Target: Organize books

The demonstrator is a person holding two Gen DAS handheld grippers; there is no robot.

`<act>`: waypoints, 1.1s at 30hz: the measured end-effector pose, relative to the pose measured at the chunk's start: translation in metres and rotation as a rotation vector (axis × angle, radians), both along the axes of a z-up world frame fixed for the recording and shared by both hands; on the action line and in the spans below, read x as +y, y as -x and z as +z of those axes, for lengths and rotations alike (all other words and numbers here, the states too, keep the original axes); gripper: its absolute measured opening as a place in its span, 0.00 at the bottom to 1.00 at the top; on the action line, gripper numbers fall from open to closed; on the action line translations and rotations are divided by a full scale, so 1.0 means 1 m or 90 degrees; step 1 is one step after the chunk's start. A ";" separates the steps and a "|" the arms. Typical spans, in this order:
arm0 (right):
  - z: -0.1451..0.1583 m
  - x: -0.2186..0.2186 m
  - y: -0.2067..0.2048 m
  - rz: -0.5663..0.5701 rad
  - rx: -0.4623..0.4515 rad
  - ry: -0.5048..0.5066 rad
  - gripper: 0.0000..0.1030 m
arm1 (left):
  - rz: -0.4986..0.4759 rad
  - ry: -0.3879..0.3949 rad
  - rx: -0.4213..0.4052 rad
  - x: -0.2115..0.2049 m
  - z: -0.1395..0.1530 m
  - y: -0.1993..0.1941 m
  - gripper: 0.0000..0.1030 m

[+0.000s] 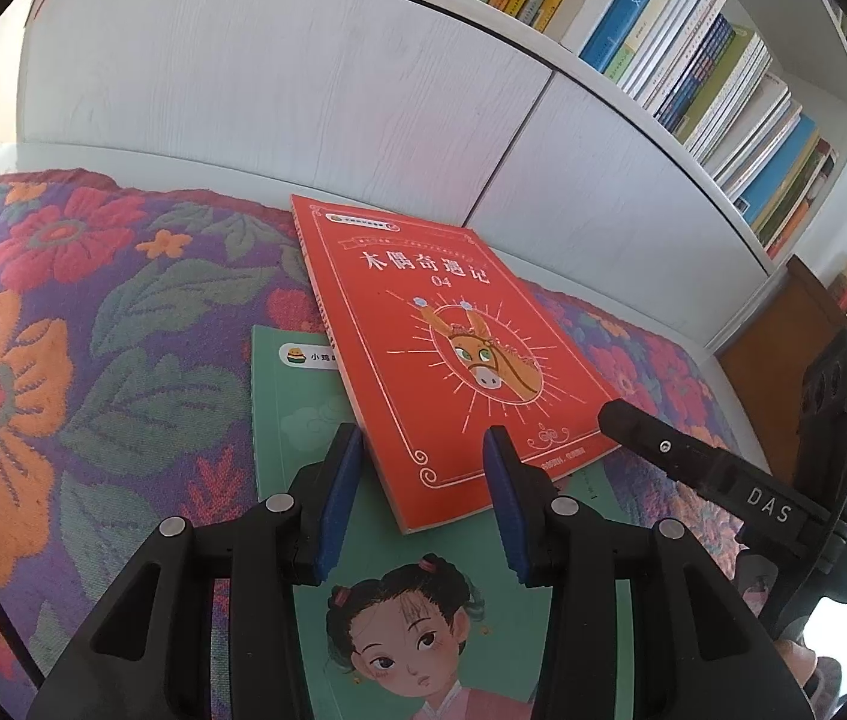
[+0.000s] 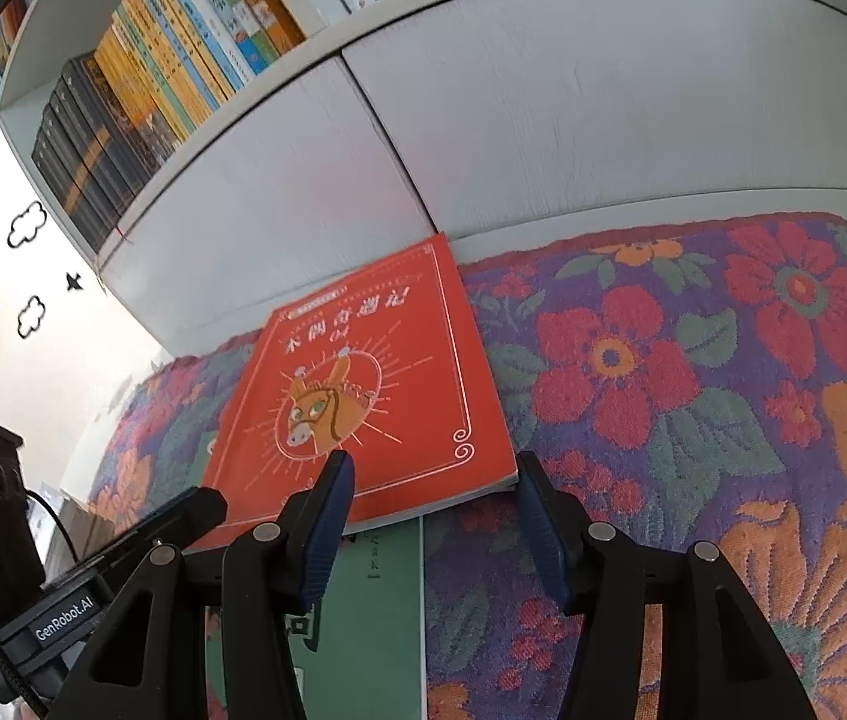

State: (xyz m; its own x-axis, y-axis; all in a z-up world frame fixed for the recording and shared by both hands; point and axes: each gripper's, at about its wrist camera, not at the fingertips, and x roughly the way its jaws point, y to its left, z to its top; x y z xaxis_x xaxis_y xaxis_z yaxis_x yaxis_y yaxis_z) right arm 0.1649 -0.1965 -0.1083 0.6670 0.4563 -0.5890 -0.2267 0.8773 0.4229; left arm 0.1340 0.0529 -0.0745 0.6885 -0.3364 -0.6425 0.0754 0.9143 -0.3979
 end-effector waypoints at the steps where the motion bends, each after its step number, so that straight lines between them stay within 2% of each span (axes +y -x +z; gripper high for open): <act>1: 0.000 -0.001 0.000 0.004 -0.002 -0.006 0.52 | -0.003 0.002 -0.001 0.000 0.000 0.000 0.38; 11: 0.005 0.005 0.010 0.026 -0.011 0.019 0.52 | -0.036 -0.014 0.017 -0.005 0.007 0.015 0.38; 13: 0.005 0.008 0.018 0.030 -0.001 0.035 0.52 | -0.067 0.002 0.028 -0.008 0.009 0.023 0.37; 15: 0.006 0.011 0.029 0.053 0.010 0.016 0.52 | -0.119 0.027 0.040 -0.017 0.009 0.035 0.37; 16: 0.007 0.013 0.036 0.076 0.017 -0.005 0.52 | -0.127 0.010 0.037 -0.022 0.011 0.042 0.37; 17: 0.009 0.016 0.042 0.089 0.021 -0.008 0.52 | -0.125 -0.034 0.027 -0.029 0.014 0.054 0.37; 19: 0.014 0.021 0.059 0.076 0.005 0.043 0.52 | -0.113 -0.079 0.016 -0.029 0.018 0.067 0.37; 20: 0.016 0.021 0.065 0.069 -0.006 0.056 0.52 | -0.097 -0.076 0.009 -0.019 0.021 0.070 0.37; 22: 0.020 0.013 0.068 0.046 -0.015 0.062 0.52 | -0.051 -0.039 0.009 0.005 0.026 0.063 0.37; 23: 0.020 0.009 0.067 0.039 -0.009 0.051 0.52 | -0.017 -0.005 0.012 0.024 0.028 0.052 0.37; 25: 0.019 0.001 0.056 0.037 0.010 0.000 0.52 | 0.017 0.031 0.019 0.045 0.028 0.034 0.37; 26: 0.017 -0.001 0.047 0.036 0.023 -0.024 0.52 | 0.024 0.053 0.032 0.056 0.025 0.019 0.37; 29: 0.008 0.002 0.027 0.031 0.049 -0.040 0.52 | 0.037 0.084 0.062 0.064 0.012 -0.003 0.37; 31: 0.001 0.008 0.013 0.043 0.067 -0.055 0.52 | 0.018 0.097 0.073 0.058 0.002 -0.005 0.37; 33: -0.007 0.013 0.005 0.041 0.083 -0.052 0.52 | 0.007 0.063 0.077 0.044 -0.006 -0.007 0.37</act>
State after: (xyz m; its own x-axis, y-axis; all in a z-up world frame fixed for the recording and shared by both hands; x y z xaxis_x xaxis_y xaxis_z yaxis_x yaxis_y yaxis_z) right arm 0.1599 -0.1830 -0.1150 0.5557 0.5454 -0.6275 -0.2199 0.8243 0.5217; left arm 0.1413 0.0967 -0.0808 0.6123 -0.3952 -0.6848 0.0120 0.8706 -0.4918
